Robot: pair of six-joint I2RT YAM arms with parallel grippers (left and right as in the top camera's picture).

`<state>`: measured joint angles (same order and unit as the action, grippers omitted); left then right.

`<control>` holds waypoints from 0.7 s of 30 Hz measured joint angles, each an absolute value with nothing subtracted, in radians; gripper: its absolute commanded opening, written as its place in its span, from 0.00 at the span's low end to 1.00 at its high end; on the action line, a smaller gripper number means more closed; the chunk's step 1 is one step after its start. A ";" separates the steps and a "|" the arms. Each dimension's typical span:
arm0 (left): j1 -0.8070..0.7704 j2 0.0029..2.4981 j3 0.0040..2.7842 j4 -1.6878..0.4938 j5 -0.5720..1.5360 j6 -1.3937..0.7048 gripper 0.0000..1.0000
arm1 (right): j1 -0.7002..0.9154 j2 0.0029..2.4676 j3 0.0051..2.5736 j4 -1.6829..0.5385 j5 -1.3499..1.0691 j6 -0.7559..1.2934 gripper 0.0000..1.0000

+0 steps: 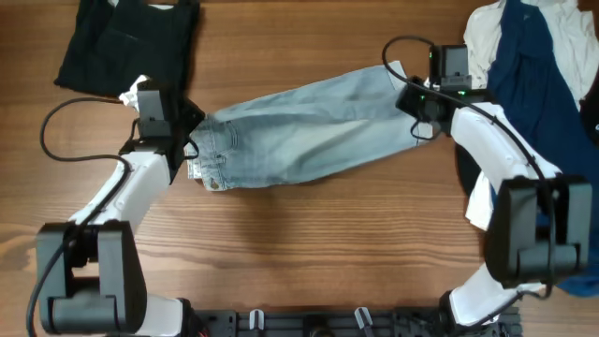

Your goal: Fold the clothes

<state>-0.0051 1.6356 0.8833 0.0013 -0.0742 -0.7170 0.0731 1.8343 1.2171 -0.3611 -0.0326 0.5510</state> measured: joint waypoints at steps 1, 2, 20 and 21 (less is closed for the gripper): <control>-0.005 1.643 0.883 0.044 -0.075 -0.717 0.04 | 0.073 1.847 1.217 -0.324 -0.033 0.551 0.04; -0.005 1.644 0.883 0.083 -0.081 -0.717 0.09 | 0.073 1.859 1.217 -0.254 -0.033 0.551 0.17; -0.156 1.659 0.886 -0.094 -0.051 -0.414 0.59 | 0.107 1.886 1.218 -0.189 -0.138 0.233 0.07; -0.174 1.659 0.886 -0.089 -0.066 -0.394 0.53 | 0.107 1.902 1.220 -0.162 -0.139 0.234 0.07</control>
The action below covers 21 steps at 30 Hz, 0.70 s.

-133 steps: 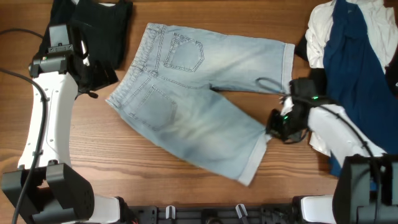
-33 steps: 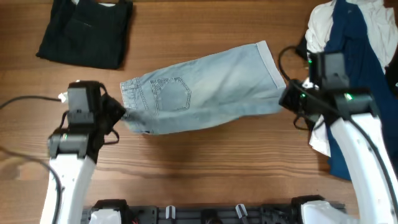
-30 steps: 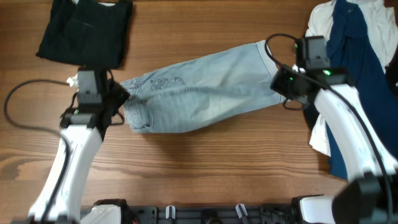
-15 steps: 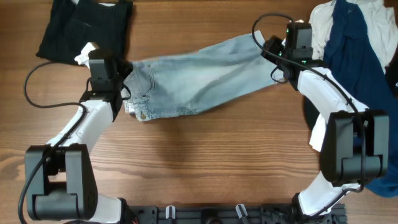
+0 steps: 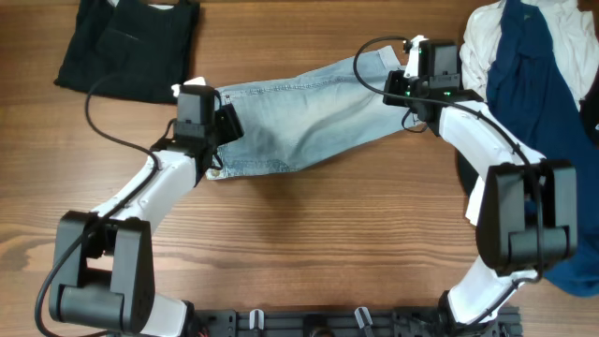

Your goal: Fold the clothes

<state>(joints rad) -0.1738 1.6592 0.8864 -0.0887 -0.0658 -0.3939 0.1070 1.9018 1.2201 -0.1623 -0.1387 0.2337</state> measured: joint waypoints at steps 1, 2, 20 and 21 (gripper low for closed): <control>-0.183 1.662 0.886 -0.086 -0.076 -0.379 0.47 | 0.107 1.931 1.220 -0.144 -0.139 0.234 0.06; -0.184 1.673 0.886 -0.085 -0.084 -0.369 0.44 | 0.107 1.969 1.220 -0.129 -0.139 0.241 0.06; -0.081 1.661 0.942 -0.482 -0.076 -0.394 0.99 | 0.101 2.099 1.677 -0.418 -0.147 0.252 0.85; -0.054 1.617 0.943 -0.507 -0.068 -0.394 1.00 | 0.098 2.067 1.680 -0.469 -0.157 0.247 0.85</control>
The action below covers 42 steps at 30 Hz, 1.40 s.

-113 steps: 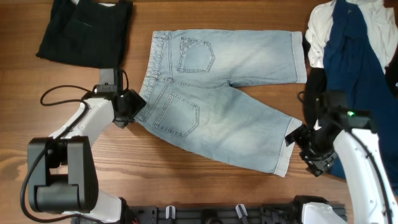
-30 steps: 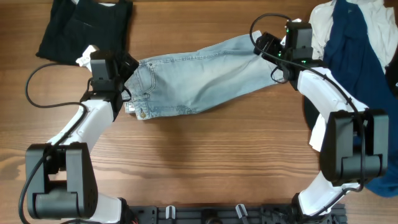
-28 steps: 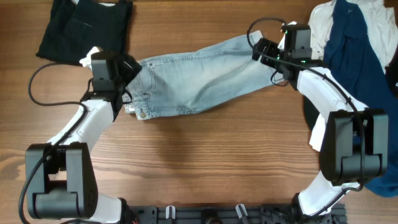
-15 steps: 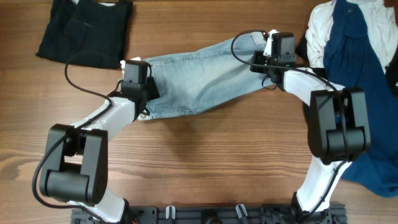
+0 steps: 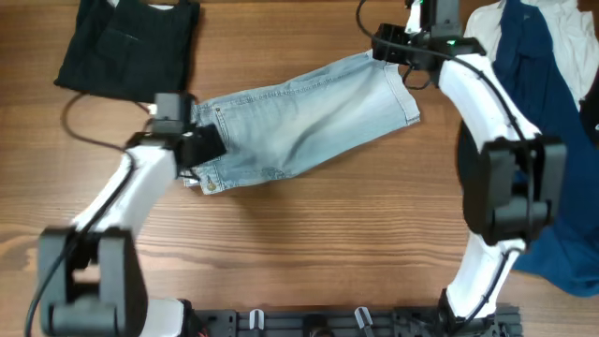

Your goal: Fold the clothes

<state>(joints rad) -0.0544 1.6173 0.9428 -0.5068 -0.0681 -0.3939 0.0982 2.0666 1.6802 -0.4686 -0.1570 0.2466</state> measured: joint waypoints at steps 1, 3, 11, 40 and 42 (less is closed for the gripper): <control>-0.023 1.576 0.950 -0.519 -0.041 -0.383 1.00 | 0.097 2.040 1.684 -0.514 -0.173 0.241 0.85; 0.012 1.566 0.962 -0.530 0.014 -0.347 1.00 | 0.096 2.035 1.689 -0.597 -0.186 0.229 0.86; 0.112 1.755 0.965 -0.500 0.135 -0.188 0.98 | 0.096 2.037 1.689 -0.696 -0.191 0.151 0.89; 0.222 1.673 1.356 -0.993 0.349 -0.081 0.04 | 0.127 2.115 1.644 -0.766 -0.331 0.138 0.04; 0.216 1.673 1.405 -1.016 0.342 -0.073 0.04 | 0.145 2.131 1.566 -0.710 -0.363 0.154 0.04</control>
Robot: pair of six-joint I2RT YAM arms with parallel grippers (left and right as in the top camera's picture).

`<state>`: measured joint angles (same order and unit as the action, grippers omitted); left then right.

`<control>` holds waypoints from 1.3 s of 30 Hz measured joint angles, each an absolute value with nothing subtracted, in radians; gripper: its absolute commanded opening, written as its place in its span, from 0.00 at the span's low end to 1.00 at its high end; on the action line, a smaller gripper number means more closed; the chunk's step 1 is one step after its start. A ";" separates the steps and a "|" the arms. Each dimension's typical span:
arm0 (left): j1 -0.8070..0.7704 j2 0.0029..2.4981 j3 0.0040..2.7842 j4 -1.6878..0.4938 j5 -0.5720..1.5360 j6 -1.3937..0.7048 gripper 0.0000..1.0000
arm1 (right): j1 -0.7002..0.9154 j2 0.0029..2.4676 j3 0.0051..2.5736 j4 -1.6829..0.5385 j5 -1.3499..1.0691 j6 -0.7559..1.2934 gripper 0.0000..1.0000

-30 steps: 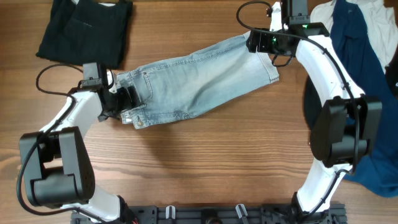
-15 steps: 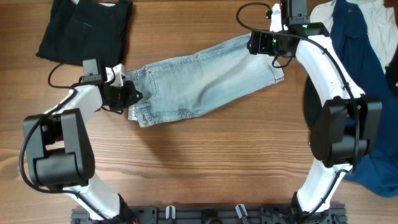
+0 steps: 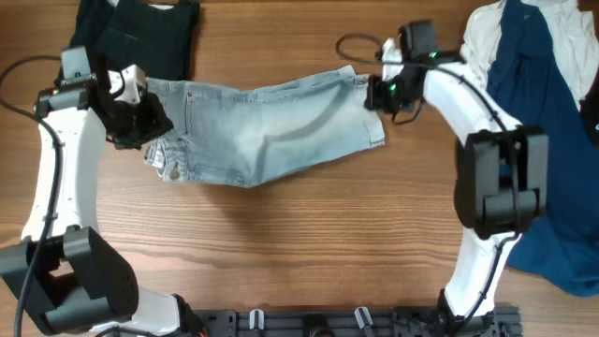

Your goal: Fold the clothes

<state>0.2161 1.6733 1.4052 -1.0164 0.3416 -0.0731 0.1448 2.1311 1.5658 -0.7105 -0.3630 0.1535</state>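
Note:
Folded light-blue jeans lie stretched across the table's middle, waistband end at the left. My left gripper is shut on the waistband corner. At the right end my right gripper is shut on the upper corner of the legs. The cloth between them sags slightly and looks partly lifted. A folded black garment lies at the back left.
A heap of dark blue and white clothes covers the right side of the table and hangs over its edge. Bare wood lies in front of the jeans. The arm bases stand at the near edge.
Both grippers have moved left with the jeans. The waistband end now sits near the black garment's lower edge, and the right gripper has come down from the back edge to the leg corner.
First the jeans lay long and slanted, a gripper at each end. Then the two ends stood closer together and the jeans looked shorter. Then the left end was lower and the right gripper far back. Now the jeans sit further left, held at both ends.

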 measured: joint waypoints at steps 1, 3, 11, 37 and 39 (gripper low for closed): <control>0.208 1.673 1.429 -1.026 0.339 -0.070 0.04 | 0.156 2.137 1.513 -0.683 -0.377 0.175 0.04; 0.180 1.673 1.460 -1.044 0.333 -0.060 0.04 | 0.167 2.140 1.430 -0.593 -0.408 0.223 0.04; -0.010 1.674 1.481 -0.941 0.310 -0.134 0.04 | 0.157 2.110 1.337 -0.464 -0.461 0.356 0.04; -0.547 1.998 1.492 -0.206 0.336 -0.676 1.00 | 0.043 2.093 1.328 -0.418 -0.610 0.406 0.27; -0.547 1.998 1.492 -0.211 0.338 -0.676 1.00 | -0.039 2.038 1.330 -0.418 -0.631 0.415 0.38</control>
